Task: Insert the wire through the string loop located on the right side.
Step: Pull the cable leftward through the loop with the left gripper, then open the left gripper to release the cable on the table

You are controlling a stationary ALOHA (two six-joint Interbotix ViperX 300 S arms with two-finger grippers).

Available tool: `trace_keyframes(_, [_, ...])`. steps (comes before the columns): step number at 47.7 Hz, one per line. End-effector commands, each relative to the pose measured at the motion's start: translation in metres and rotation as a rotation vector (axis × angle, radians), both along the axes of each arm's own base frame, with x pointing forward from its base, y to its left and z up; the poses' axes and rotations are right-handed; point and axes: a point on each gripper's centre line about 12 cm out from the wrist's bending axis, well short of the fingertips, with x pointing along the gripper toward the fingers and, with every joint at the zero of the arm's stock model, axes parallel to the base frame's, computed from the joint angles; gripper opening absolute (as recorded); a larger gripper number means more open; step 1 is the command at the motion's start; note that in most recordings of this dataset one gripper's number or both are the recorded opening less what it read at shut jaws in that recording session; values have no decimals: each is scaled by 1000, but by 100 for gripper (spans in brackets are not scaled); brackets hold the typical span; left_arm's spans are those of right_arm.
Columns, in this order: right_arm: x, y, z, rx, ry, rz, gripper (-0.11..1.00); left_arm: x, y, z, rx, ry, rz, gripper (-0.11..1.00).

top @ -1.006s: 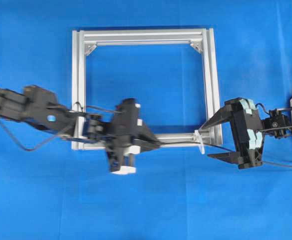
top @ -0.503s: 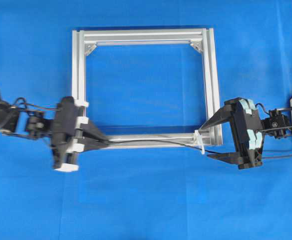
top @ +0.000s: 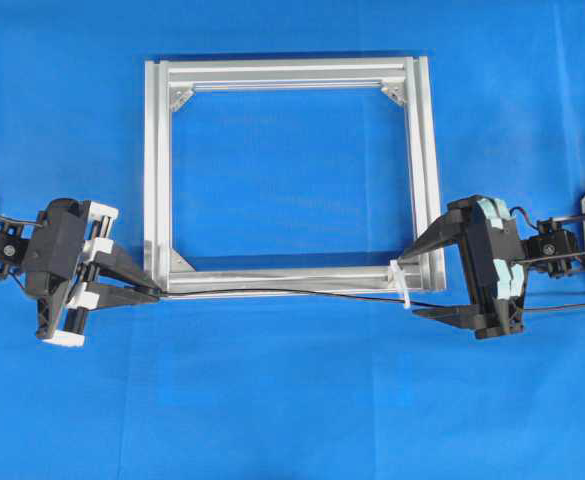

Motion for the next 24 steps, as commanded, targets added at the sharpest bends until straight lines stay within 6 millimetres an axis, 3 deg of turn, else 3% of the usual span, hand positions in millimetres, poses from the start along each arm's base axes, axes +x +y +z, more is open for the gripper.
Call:
trace_keyframes(1, [6,1,9,6,-35,-1,90,3,-3,5,-1,-13,-11,7])
trace_keyframes(24, [7,1,9,8,-28,-1,90,5,-3,13,-36,-2,8,8])
